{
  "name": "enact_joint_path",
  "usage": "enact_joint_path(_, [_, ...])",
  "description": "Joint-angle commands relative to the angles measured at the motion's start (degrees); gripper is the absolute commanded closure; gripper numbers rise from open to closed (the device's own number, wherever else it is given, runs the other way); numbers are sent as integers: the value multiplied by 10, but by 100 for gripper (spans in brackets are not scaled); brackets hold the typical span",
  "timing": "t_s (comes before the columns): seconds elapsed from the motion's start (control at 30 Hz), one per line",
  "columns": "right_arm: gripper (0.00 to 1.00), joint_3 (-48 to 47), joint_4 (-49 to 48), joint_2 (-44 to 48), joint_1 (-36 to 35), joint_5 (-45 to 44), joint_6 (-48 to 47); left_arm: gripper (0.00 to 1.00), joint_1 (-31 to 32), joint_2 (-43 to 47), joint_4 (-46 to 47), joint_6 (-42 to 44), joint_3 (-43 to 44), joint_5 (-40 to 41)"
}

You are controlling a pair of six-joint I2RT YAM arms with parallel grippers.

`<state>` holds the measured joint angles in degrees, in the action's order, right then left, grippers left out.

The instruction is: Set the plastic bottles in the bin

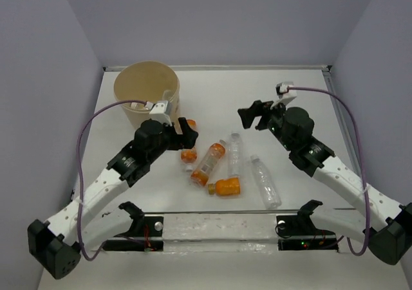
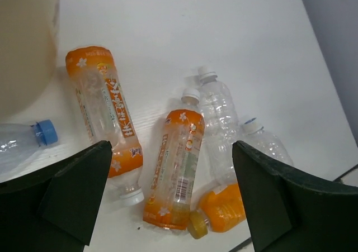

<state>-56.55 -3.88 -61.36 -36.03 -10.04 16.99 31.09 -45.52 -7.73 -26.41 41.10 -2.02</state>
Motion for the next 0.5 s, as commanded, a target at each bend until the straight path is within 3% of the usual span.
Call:
enact_joint_path(0.0, [12, 132, 85, 48, 0, -18, 49, 2, 111, -110, 18, -15, 70, 240])
enact_joint_path(0.17, [14, 227, 107, 114, 0, 24, 107, 6, 141, -264, 3, -31, 109, 344])
enact_joint_path(0.47, [14, 275, 172, 179, 0, -37, 115, 15, 143, -414, 15, -47, 133, 424])
